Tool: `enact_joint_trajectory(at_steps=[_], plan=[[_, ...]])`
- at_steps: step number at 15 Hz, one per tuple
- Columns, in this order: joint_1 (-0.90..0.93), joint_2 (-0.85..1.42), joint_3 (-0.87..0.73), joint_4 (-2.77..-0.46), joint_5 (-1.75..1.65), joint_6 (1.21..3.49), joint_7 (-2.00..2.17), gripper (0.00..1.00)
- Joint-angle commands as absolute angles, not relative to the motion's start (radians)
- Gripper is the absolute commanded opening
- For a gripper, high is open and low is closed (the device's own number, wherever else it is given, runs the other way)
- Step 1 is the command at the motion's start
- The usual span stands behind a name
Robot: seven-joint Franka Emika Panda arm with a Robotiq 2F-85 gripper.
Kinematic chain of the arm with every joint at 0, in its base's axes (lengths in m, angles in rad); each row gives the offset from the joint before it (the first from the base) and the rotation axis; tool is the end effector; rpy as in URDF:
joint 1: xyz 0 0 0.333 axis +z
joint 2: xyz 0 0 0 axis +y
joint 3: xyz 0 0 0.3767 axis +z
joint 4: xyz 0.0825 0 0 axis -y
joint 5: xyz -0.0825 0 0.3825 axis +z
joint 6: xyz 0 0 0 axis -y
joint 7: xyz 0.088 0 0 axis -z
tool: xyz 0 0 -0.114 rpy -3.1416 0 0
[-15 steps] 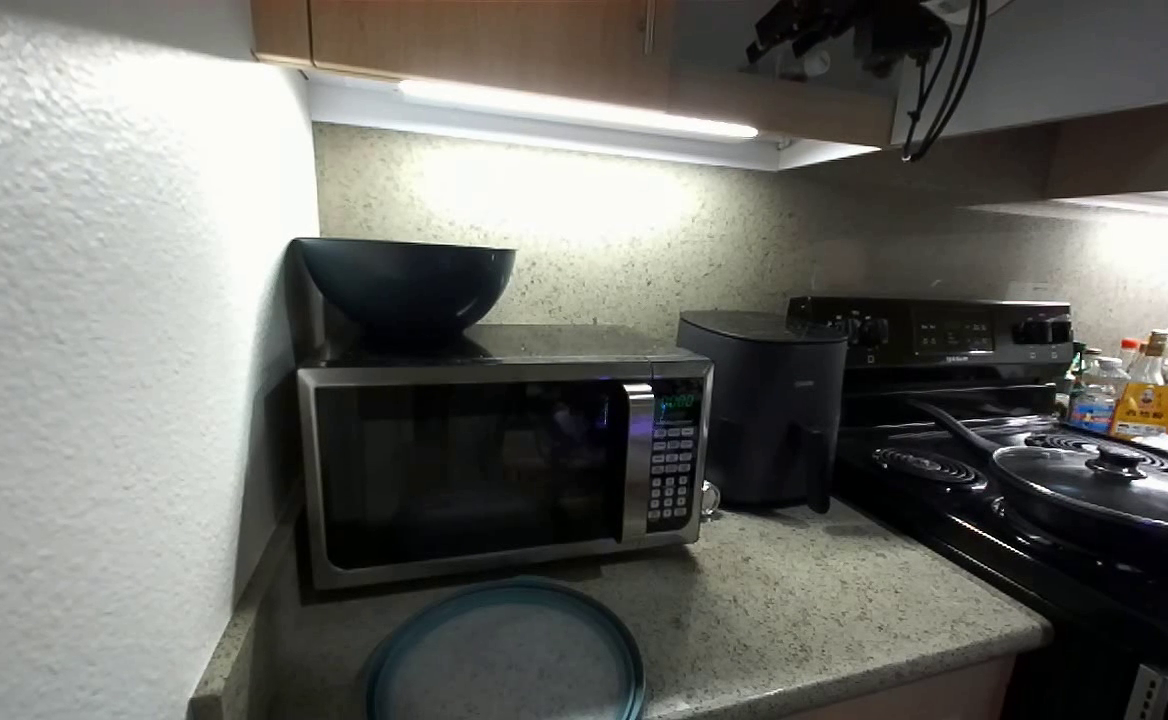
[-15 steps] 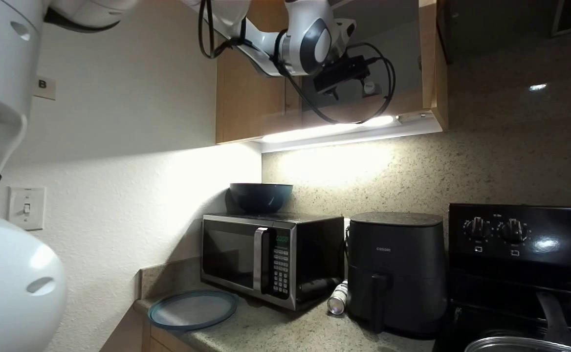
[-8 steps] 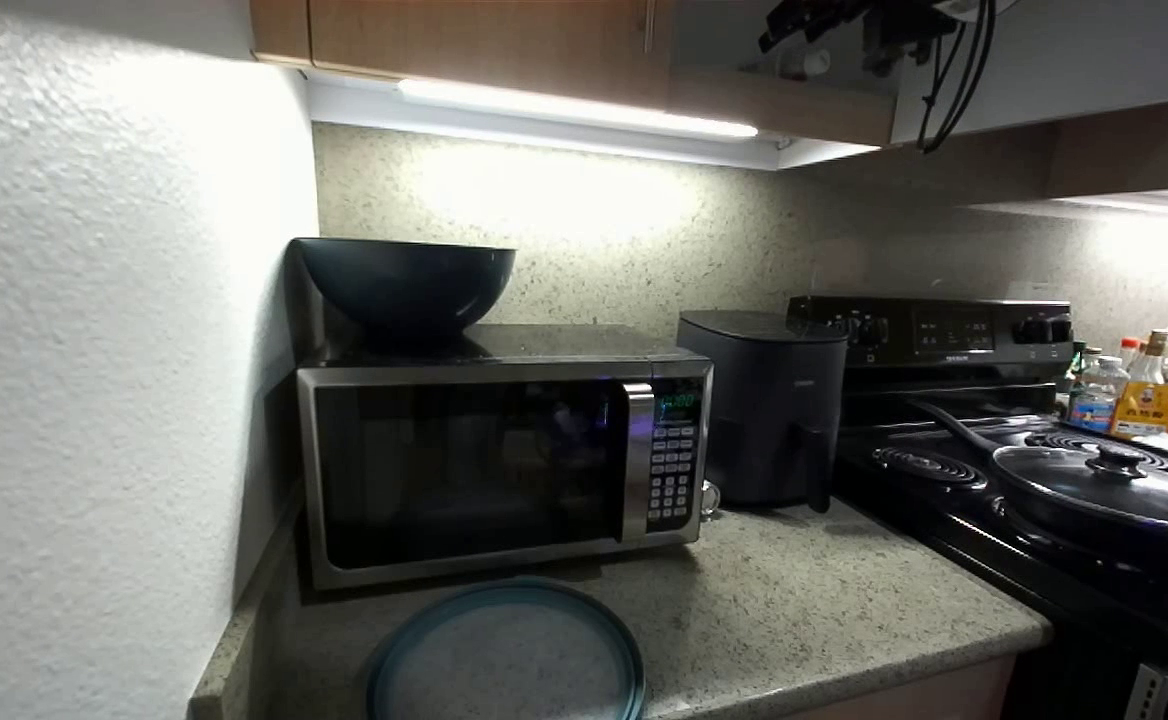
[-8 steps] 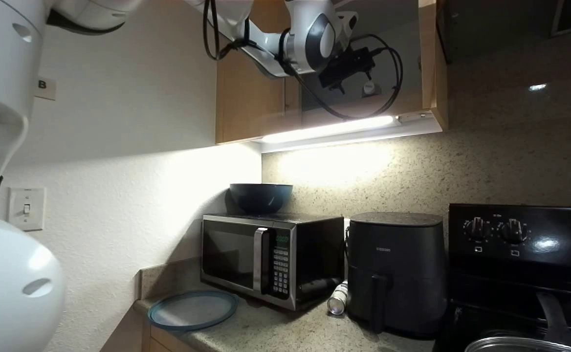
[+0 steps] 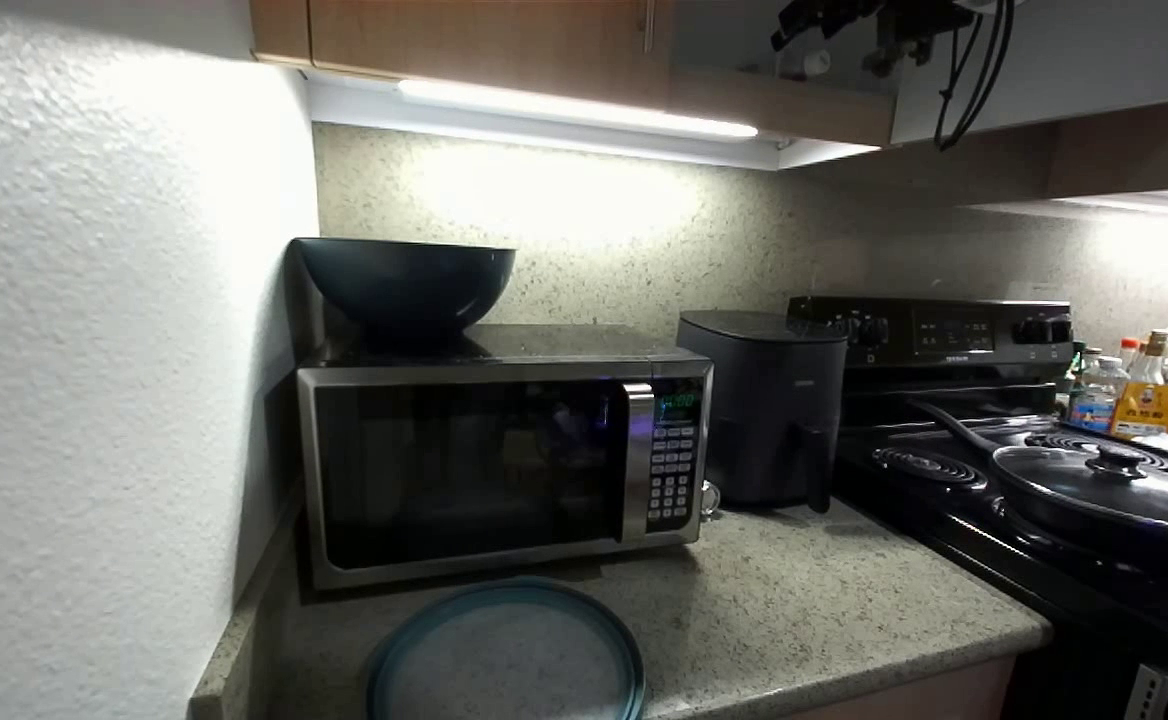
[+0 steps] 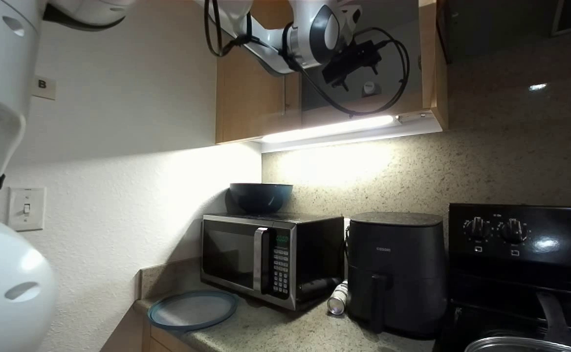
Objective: Take the bottle out of the open cabinet and place it on the countertop next to the microwave
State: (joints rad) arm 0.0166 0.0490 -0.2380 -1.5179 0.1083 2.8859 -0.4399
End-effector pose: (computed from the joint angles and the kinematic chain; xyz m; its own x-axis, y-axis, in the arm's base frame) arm 0.5997 -0.1350 0.8466 0.2930 0.2819 0.9136 -0.1028 -0.9407 0.3232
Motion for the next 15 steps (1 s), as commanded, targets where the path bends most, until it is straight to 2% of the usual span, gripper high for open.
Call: enact_joint_trajectory(at_steps=[1, 2, 4, 5, 10, 11, 12, 15], plan=[[0.01, 0.058, -0.259, -1.526, 0.066, 2.883, -0.402, 1.0], [-0.049, 0.06, -0.208, -1.522, 0.038, 2.876, -0.379, 1.0], [-0.069, 0.063, -0.202, -1.52, 0.015, 2.877, -0.36, 1.0], [-0.034, 0.068, -0.24, -1.522, 0.04, 2.894, -0.378, 1.0], [-0.041, 0.11, -0.218, -1.485, 0.124, 2.962, -0.444, 1.0], [-0.043, 0.115, -0.21, -1.479, 0.142, 2.97, -0.455, 0.89], [-0.044, 0.12, -0.203, -1.474, 0.158, 2.975, -0.463, 0.74], [-0.049, 0.127, -0.175, -1.459, 0.228, 2.983, -0.505, 0.54]])
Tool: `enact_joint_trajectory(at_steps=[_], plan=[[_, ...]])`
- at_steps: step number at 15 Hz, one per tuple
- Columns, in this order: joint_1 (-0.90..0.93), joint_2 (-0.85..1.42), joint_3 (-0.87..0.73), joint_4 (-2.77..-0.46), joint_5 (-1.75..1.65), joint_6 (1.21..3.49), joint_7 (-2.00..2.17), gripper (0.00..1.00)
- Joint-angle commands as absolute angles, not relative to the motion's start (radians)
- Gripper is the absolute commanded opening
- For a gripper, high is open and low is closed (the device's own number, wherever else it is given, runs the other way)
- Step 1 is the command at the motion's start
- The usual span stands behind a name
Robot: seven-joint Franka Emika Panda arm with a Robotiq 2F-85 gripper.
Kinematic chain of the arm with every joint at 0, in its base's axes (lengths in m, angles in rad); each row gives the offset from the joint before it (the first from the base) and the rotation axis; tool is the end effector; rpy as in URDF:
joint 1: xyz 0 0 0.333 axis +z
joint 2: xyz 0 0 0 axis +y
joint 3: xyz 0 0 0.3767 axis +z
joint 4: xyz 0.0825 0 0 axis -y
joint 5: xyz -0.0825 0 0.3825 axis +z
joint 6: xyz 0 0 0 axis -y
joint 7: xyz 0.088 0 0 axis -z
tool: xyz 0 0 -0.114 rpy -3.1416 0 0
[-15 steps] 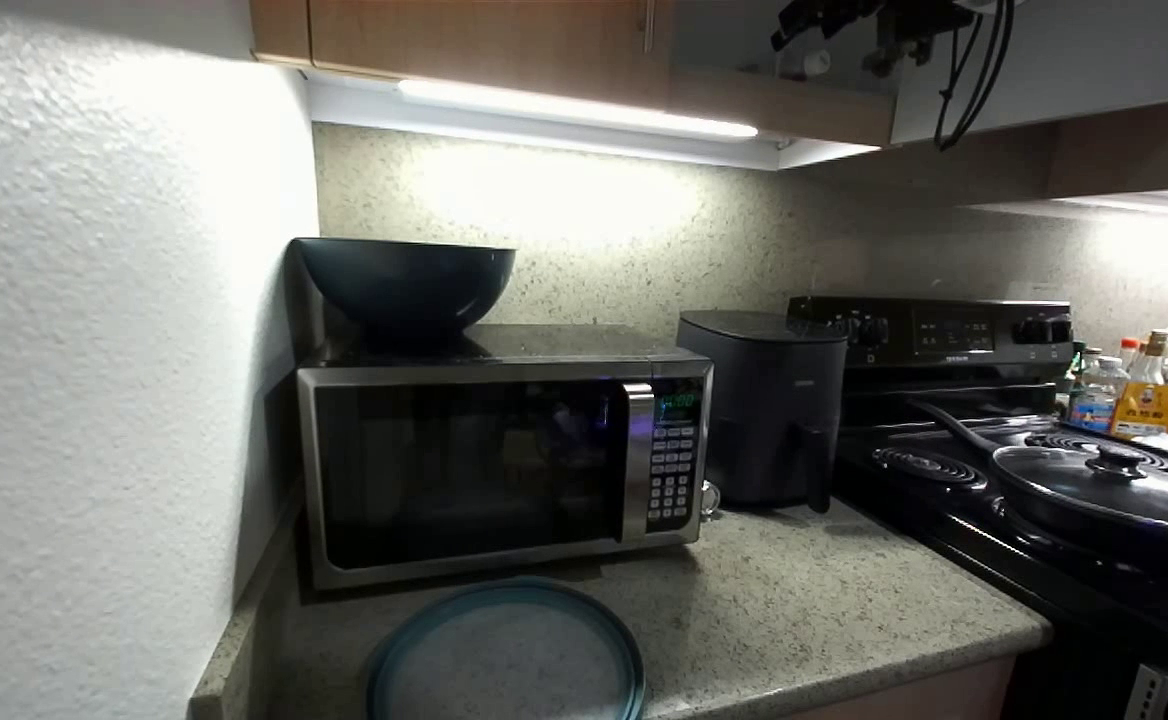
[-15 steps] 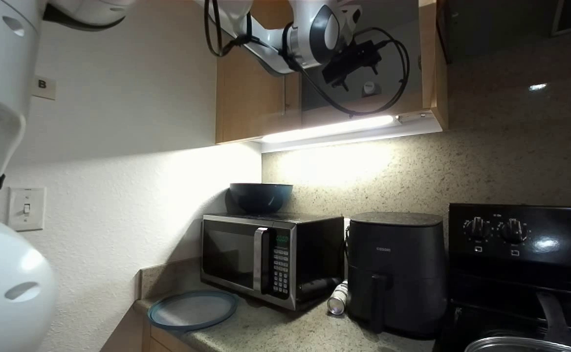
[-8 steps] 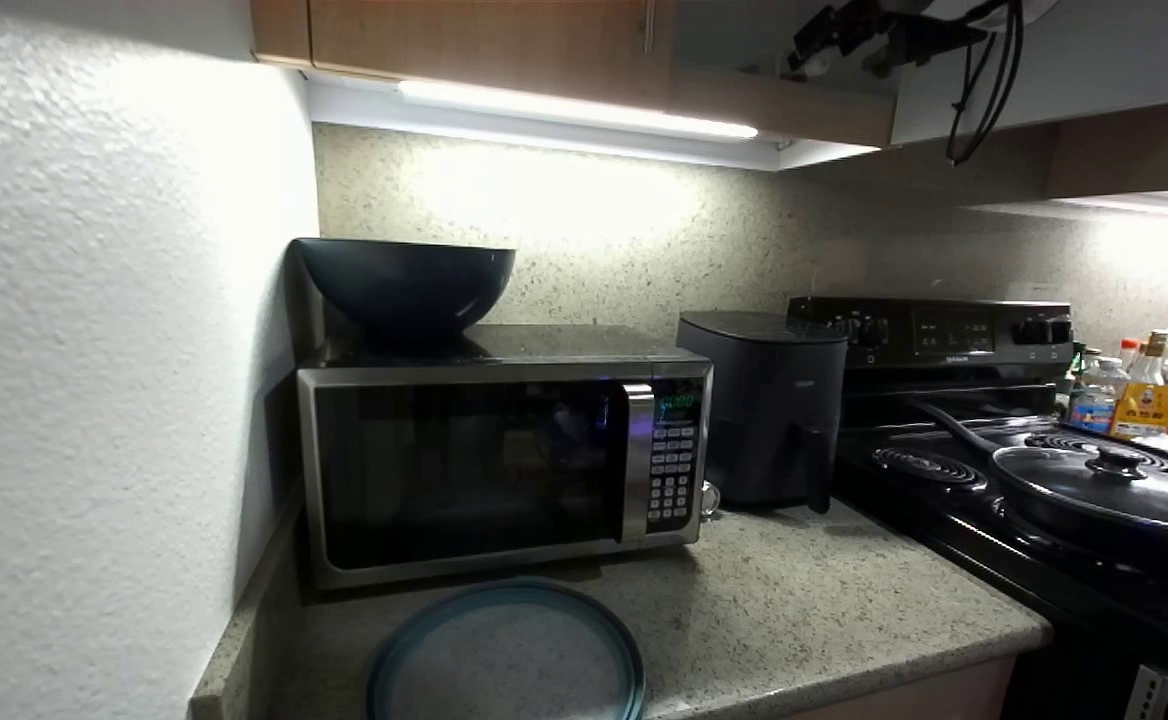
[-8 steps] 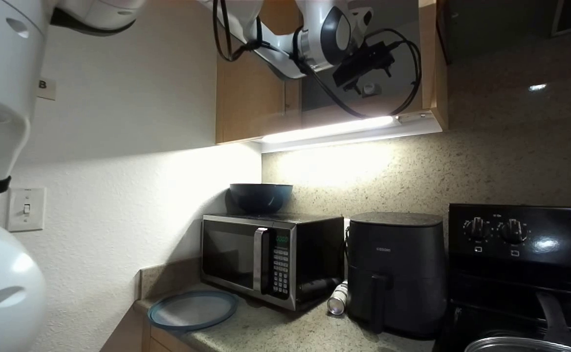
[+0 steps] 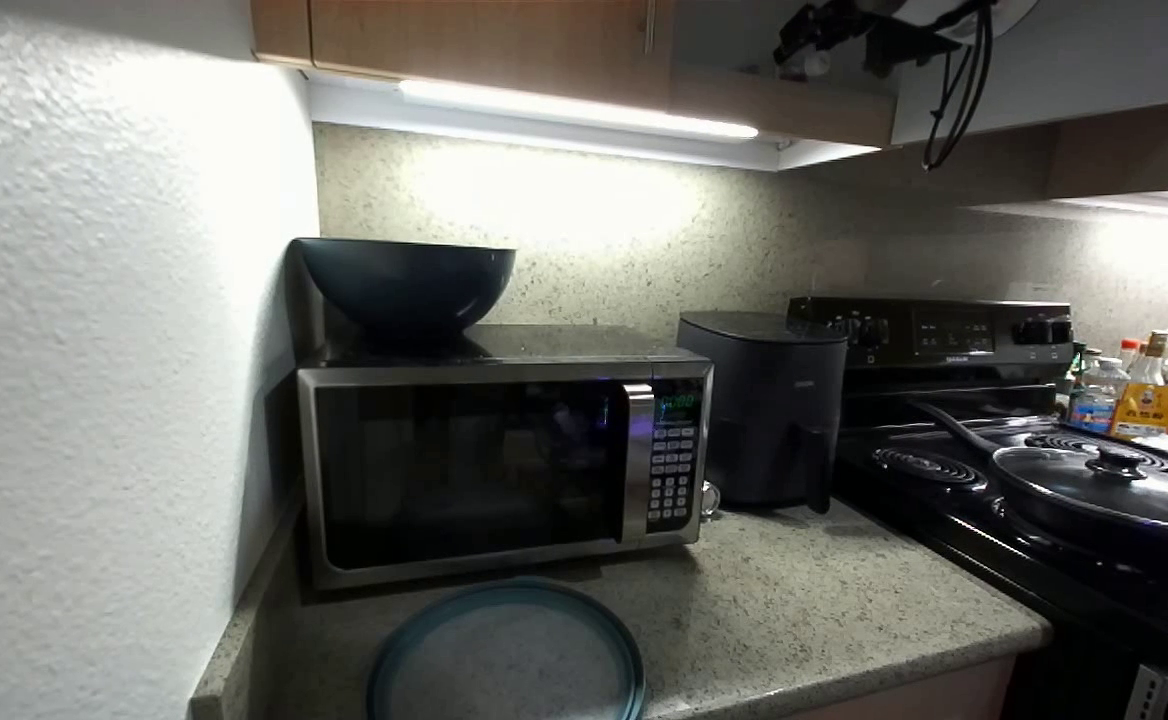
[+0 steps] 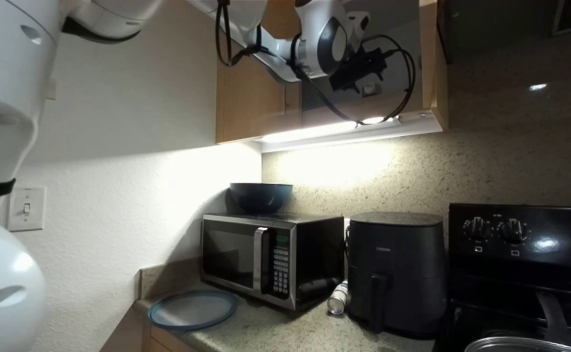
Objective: Take the bottle out of the open cabinet and place it on the countertop next to the microwave
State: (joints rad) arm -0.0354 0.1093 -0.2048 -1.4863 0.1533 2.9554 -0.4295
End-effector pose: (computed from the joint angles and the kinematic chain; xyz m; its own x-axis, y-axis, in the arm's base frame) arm 0.6185 -0.1495 0.8344 0.2543 0.2426 0.9362 -0.1454 -0.9474 0.2850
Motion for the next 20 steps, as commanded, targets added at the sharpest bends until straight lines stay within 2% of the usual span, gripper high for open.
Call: enact_joint_trajectory(at_steps=[1, 7, 10, 12, 15, 16, 17, 18, 19, 20], plan=[[-0.05, 0.129, -0.168, -1.453, 0.246, 2.982, -0.517, 0.46], [-0.054, 0.13, -0.14, -1.426, 0.34, 2.975, -0.582, 0.08], [-0.055, 0.131, -0.136, -1.416, 0.38, 2.972, -0.606, 0.02], [-0.054, 0.132, -0.14, -1.411, 0.386, 2.969, -0.607, 0.01], [-0.049, 0.138, -0.166, -1.413, 0.321, 2.972, -0.581, 0.05], [-0.039, 0.122, -0.161, -1.428, 0.338, 2.957, -0.549, 0.3], [-0.039, 0.123, -0.163, -1.428, 0.337, 2.956, -0.549, 0.05], [-0.039, 0.124, -0.163, -1.428, 0.337, 2.956, -0.548, 0.1], [-0.038, 0.124, -0.163, -1.428, 0.337, 2.956, -0.548, 0.42], [-0.037, 0.111, -0.167, -1.441, 0.327, 2.938, -0.547, 0.47]])
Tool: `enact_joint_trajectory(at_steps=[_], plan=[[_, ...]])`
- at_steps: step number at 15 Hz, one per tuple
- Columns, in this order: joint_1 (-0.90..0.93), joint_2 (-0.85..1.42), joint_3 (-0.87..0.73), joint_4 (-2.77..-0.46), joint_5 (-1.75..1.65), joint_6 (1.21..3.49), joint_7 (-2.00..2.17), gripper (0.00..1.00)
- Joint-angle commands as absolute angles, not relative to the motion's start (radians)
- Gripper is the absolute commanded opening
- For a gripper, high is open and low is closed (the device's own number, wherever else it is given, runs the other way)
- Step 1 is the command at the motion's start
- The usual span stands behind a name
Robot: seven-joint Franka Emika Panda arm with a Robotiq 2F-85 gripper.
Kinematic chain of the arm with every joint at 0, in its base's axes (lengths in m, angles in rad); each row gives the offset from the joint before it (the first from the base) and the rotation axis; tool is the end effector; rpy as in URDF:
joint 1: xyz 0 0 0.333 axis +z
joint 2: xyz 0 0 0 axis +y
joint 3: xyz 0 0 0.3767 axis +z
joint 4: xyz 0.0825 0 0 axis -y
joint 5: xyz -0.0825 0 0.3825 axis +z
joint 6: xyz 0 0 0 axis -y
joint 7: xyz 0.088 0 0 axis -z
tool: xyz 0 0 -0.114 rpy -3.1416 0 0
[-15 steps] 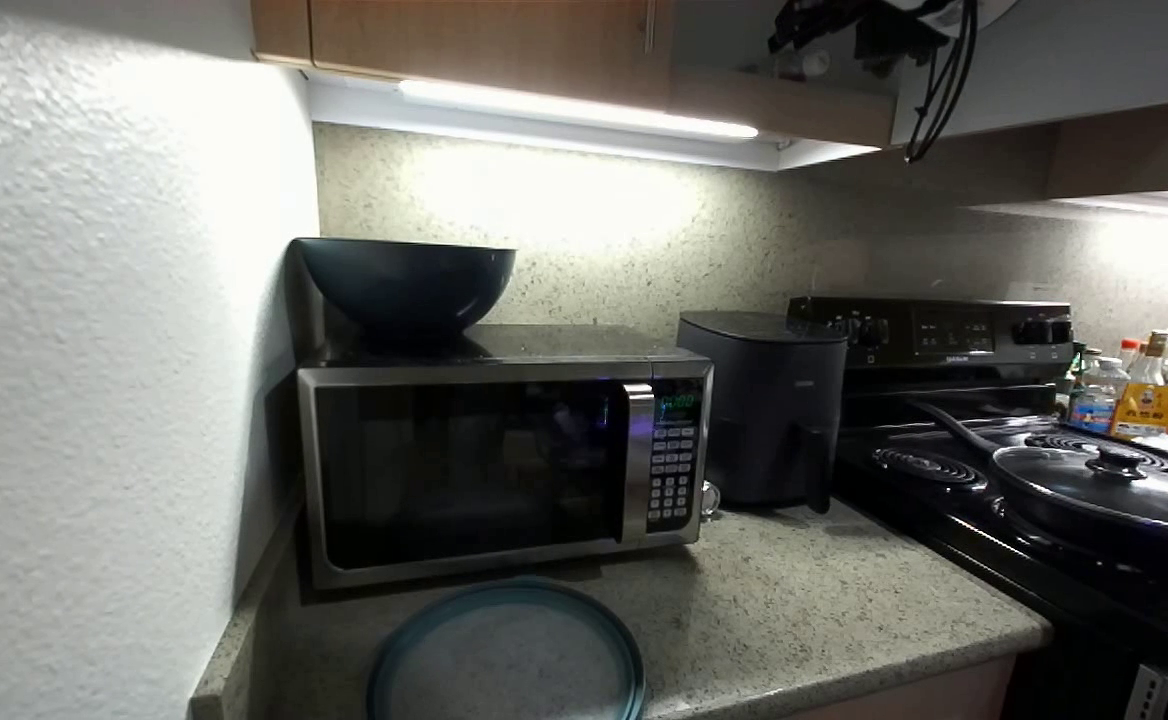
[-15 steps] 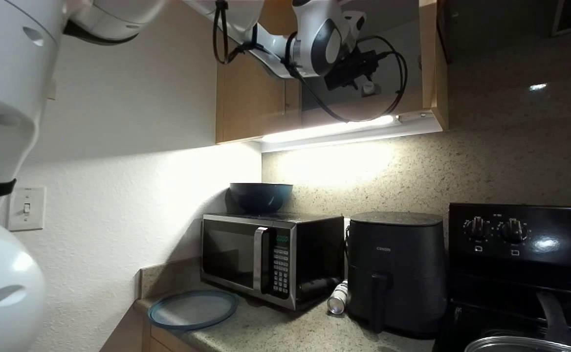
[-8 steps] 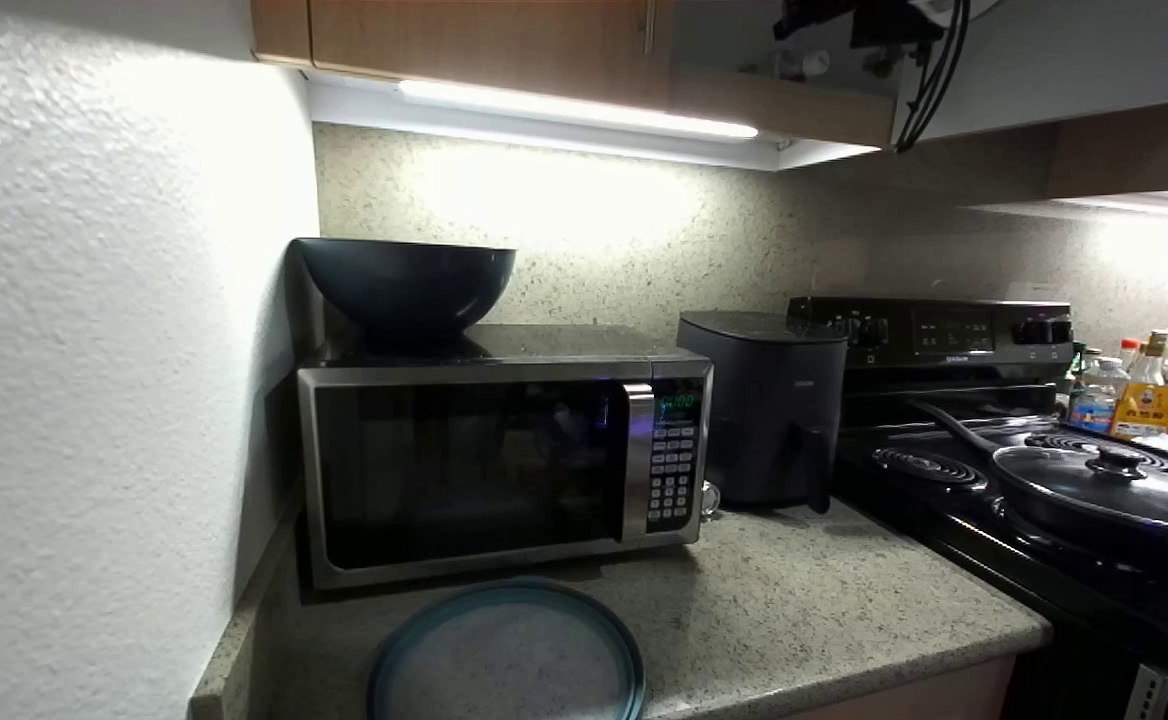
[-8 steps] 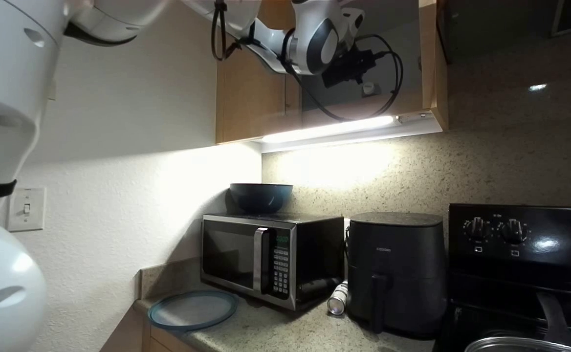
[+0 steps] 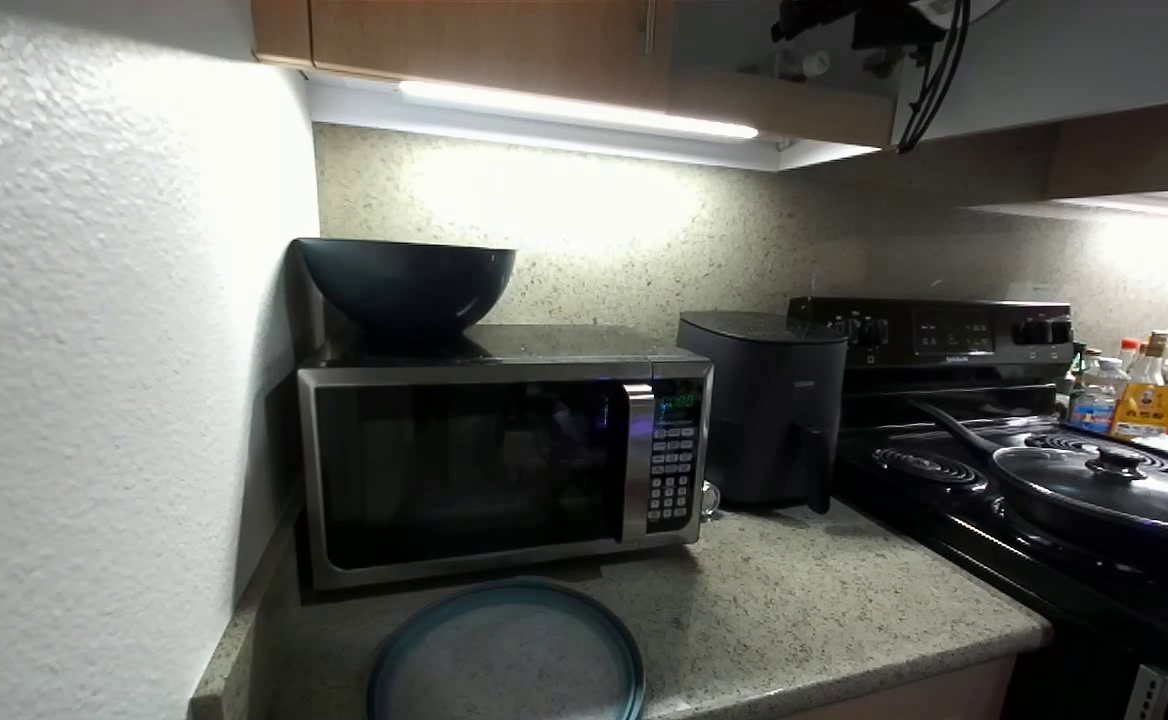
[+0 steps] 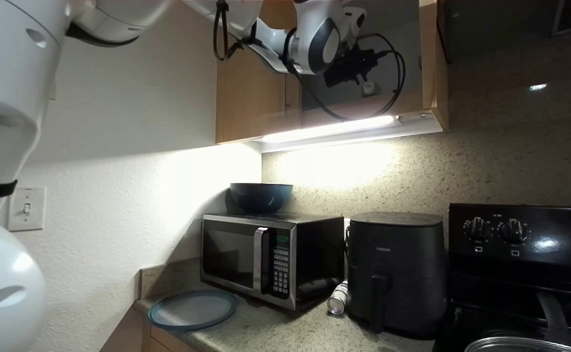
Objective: Take the bottle out of the open cabinet and place it on the countertop next to the microwave
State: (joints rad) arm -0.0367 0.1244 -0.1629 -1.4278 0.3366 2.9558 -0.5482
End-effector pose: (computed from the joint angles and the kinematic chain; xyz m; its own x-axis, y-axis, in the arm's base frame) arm 0.6211 -0.1362 0.8516 0.1816 0.2025 0.9623 -0.1009 -0.9696 0.2230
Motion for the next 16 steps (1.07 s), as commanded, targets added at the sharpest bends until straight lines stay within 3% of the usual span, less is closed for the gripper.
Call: enact_joint_trajectory(at_steps=[1, 8, 16], plan=[[-0.036, 0.102, -0.172, -1.453, 0.315, 2.925, -0.542, 0.54], [-0.037, 0.077, -0.203, -1.497, 0.269, 2.875, -0.561, 0.99], [-0.053, 0.09, -0.166, -1.484, 0.448, 2.823, -0.675, 1.0]])
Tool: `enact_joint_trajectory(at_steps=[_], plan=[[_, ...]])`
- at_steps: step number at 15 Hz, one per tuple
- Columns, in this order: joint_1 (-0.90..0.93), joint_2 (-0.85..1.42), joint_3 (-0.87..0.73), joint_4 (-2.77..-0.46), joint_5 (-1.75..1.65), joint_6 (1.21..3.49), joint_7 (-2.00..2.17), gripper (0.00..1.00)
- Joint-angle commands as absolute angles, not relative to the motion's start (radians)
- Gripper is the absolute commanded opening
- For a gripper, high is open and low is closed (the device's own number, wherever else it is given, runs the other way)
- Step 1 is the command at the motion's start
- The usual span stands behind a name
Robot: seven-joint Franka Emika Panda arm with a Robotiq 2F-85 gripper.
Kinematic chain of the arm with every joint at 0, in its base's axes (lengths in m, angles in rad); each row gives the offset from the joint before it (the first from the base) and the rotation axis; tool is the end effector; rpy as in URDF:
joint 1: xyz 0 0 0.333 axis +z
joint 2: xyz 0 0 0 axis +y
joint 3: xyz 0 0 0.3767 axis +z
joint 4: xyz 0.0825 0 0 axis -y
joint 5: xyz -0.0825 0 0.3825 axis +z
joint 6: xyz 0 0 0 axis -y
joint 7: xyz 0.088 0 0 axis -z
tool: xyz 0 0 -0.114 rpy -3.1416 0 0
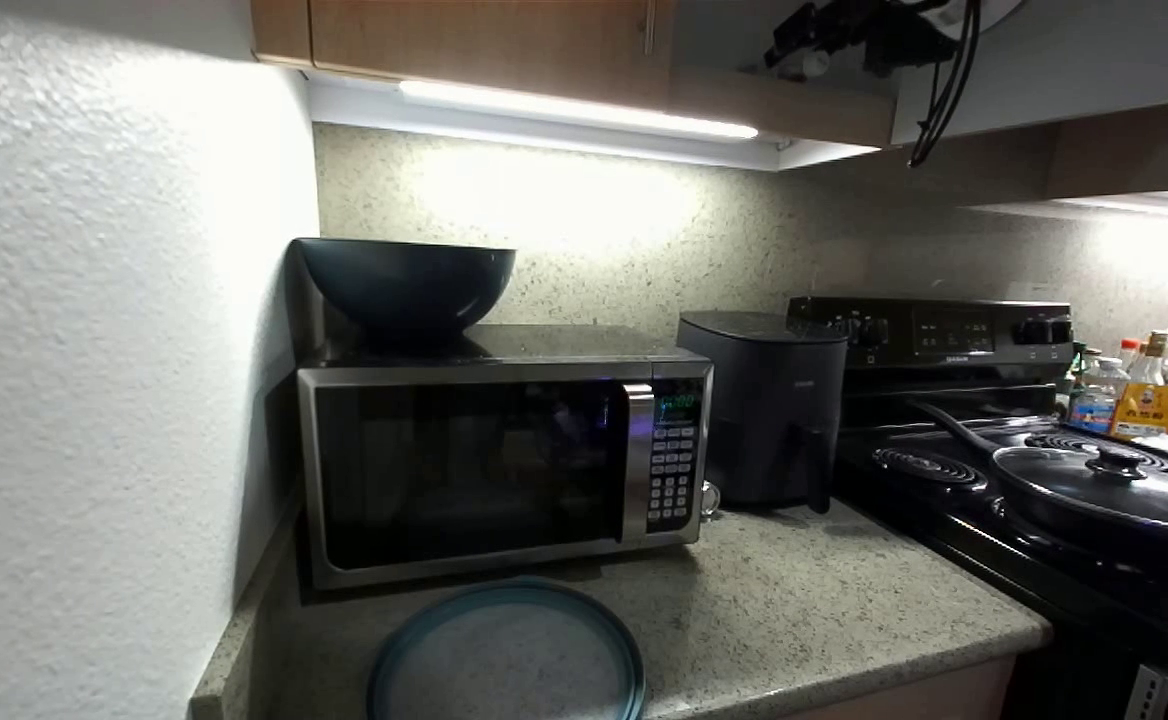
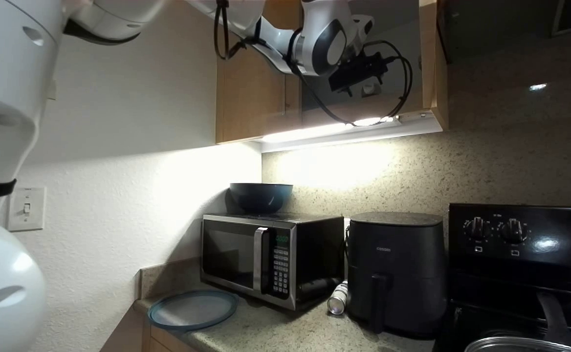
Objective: Take the bottle out of the open cabinet and place it on the countertop next to the microwave
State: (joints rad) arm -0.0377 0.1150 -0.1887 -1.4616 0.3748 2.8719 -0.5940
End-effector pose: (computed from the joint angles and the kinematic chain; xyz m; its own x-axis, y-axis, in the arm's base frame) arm 0.6225 -0.1521 0.8295 0.2743 0.1924 0.9422 -0.0692 -0.9733 0.2189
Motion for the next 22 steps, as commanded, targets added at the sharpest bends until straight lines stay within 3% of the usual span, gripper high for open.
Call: enact_joint_trajectory(at_steps=[1, 4, 5, 6, 14, 16, 22], plan=[[-0.051, 0.089, -0.17, -1.488, 0.447, 2.805, -0.676, 1.0], [-0.053, 0.088, -0.176, -1.493, 0.453, 2.774, -0.68, 1.0], [-0.054, 0.089, -0.177, -1.493, 0.454, 2.775, -0.678, 0.75], [-0.055, 0.088, -0.175, -1.494, 0.458, 2.781, -0.689, 0.74], [-0.057, 0.088, -0.175, -1.493, 0.477, 2.787, -0.725, 0.21], [-0.053, 0.083, -0.176, -1.495, 0.467, 2.792, -0.727, 0.14], [-0.026, 0.0, -0.183, -1.562, 0.373, 2.824, -0.671, 0.13]])
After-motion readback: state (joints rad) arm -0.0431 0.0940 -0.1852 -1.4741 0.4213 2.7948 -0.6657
